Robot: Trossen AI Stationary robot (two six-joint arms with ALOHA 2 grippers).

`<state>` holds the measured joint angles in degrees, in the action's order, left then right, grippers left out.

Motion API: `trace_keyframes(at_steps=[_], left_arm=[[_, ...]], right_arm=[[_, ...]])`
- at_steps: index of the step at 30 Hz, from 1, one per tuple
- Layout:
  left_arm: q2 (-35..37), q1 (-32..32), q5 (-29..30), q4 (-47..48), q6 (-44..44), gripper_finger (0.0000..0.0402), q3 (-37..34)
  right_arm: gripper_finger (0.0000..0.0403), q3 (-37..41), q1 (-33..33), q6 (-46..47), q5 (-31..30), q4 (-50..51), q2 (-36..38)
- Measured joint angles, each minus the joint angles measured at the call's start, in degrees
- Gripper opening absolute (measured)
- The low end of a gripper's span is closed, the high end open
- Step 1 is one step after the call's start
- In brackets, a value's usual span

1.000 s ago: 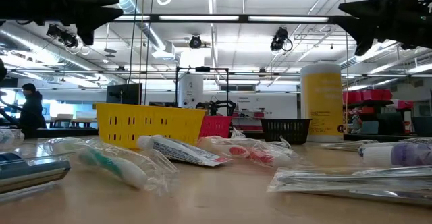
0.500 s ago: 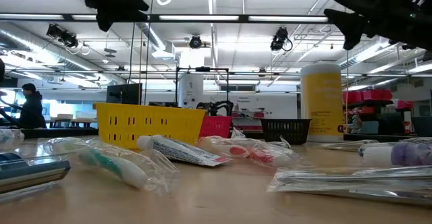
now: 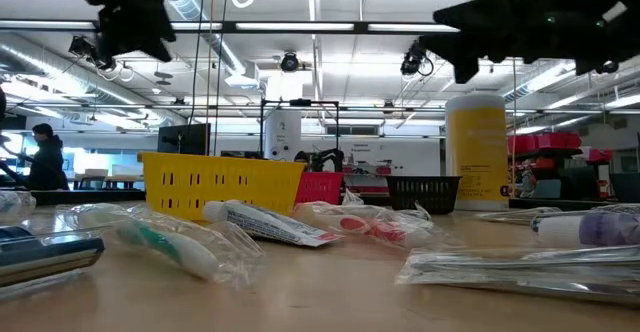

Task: Pick & Place Travel size toiletries
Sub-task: Put the left blue toothbrush into the yellow bin

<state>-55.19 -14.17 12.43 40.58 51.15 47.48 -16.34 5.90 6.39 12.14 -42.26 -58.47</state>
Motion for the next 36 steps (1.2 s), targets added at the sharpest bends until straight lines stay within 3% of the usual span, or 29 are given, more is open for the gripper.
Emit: trace_keyframes(at_steps=[10,21,28,36], left_arm=[[-8.72,-12.05,-4.55,7.15,24.54,0.0153,0.07],[-23.97,-24.76,-6.54,4.17,54.39,0.0153,0.09],[-31.94,-27.59,-9.7,-0.22,61.92,0.0153,0.09],[-33.13,-27.66,-9.55,0.82,62.55,0.0153,0.09]], right_arm=[[0.0231,-5.59,-5.24,-1.32,-0.09,0.06,-13.85],[0.0224,-5.97,-6.07,-8.38,-8.95,-0.45,-15.55],[0.0234,-5.99,-5.98,-10.19,-10.64,-1.66,-15.53],[0.0223,-5.99,-5.96,-11.48,-10.62,-3.09,-15.53]])
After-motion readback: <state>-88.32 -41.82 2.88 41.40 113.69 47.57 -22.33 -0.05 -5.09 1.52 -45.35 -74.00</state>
